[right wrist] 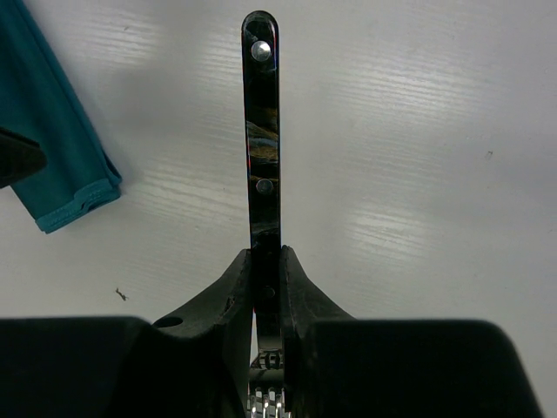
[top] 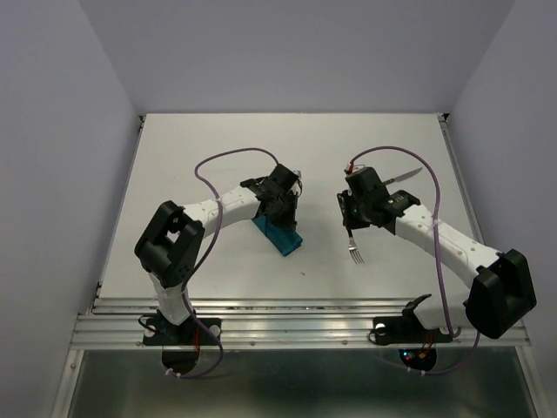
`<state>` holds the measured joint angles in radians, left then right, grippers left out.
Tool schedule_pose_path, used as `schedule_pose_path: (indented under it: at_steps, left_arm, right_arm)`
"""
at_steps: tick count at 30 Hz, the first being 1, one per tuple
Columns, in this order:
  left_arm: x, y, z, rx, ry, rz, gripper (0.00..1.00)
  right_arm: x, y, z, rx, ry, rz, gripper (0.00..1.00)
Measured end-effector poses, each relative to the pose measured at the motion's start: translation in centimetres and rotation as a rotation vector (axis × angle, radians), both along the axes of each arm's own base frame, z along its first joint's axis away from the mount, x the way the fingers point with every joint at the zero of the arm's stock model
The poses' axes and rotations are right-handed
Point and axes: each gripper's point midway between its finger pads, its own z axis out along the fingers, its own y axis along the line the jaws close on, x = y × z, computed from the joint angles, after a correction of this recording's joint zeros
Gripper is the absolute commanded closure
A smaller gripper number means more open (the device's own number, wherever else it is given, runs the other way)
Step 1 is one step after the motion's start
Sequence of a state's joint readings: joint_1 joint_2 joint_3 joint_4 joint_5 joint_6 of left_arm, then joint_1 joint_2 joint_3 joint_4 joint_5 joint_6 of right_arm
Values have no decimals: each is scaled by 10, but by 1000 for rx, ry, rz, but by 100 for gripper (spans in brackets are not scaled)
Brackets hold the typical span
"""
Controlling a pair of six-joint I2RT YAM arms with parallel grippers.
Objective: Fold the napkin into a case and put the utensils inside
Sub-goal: Stuff the fork into the folded napkin.
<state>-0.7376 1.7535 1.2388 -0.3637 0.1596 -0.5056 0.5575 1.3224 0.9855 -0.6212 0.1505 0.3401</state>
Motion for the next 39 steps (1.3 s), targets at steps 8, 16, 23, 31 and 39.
schedule_pose_path:
  at_steps: [8,16,23,31,39]
  left_arm:
    - [-10,-2,-55,42,112,-17,99]
    - [-7,-6,-53,21,101,-28,100]
    - [4,16,-14,-7,67,-3,99]
    - [85,108,18,-68,-3,273,98]
    - [126,139,1,-27,29,378,98]
  right_arm:
    - [-2,3,0,-12,-7,19,99]
    - [-17,24,2,-33,-41,152,99]
    - [-12,52,10,-8,-49,250,99]
    - [-6,83,-2,-49,2,370,99]
    - [12,121,-7,-119,21,455,99]
